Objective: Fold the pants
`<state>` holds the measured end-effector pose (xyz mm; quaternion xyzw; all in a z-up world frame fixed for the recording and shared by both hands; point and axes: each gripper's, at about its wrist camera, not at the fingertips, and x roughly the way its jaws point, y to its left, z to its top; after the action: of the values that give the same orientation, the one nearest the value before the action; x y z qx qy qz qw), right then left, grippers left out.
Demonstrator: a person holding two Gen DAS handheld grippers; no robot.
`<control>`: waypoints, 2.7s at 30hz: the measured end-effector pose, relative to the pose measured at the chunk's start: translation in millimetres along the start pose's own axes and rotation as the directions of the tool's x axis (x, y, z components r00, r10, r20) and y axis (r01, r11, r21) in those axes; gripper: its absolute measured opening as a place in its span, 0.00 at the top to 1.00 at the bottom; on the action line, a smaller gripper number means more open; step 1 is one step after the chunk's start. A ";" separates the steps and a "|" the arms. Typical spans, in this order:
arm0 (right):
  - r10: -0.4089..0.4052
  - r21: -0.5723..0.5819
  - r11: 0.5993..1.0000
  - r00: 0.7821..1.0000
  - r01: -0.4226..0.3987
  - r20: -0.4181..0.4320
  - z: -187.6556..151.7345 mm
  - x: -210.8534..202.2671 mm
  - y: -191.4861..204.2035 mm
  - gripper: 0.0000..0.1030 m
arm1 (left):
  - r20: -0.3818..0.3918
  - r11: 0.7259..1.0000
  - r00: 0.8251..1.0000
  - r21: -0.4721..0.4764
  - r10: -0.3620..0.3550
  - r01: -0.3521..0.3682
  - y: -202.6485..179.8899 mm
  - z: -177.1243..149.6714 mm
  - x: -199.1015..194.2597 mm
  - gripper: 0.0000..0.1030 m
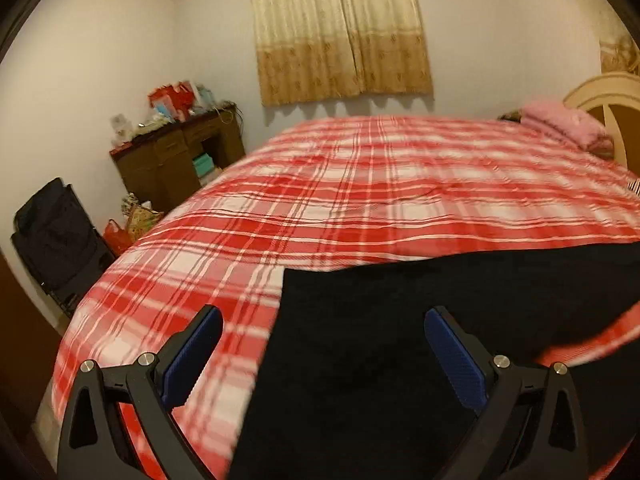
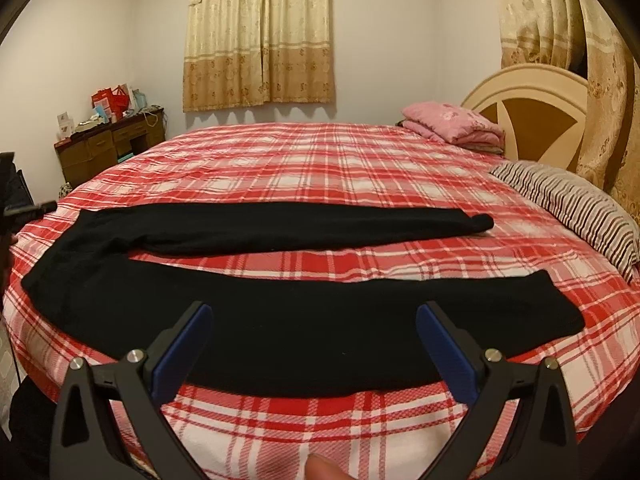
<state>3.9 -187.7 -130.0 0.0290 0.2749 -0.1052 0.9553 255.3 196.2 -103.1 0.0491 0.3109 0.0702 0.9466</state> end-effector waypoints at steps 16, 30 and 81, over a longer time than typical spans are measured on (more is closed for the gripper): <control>-0.100 0.133 0.984 0.986 0.117 -0.133 5.7 47.0 -60.7 0.00 | -0.256 0.998 0.965 -0.021 -0.059 0.055 26.9 17.6 138.1 0.37; -0.183 0.254 0.940 0.965 0.228 -0.190 80.2 112.8 -201.7 0.19 | -0.296 0.988 0.944 -0.007 -0.149 0.154 18.5 20.3 148.9 0.77; -0.085 0.131 0.989 0.986 0.067 0.141 79.4 45.9 -262.5 0.92 | 0.094 0.913 0.911 -0.028 -0.403 0.407 66.3 -43.4 -19.0 0.84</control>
<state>26.2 -461.4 -86.5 0.0707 0.1978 -0.1606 0.9644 207.5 260.7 -117.9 -0.0357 0.2717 -0.1222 0.9539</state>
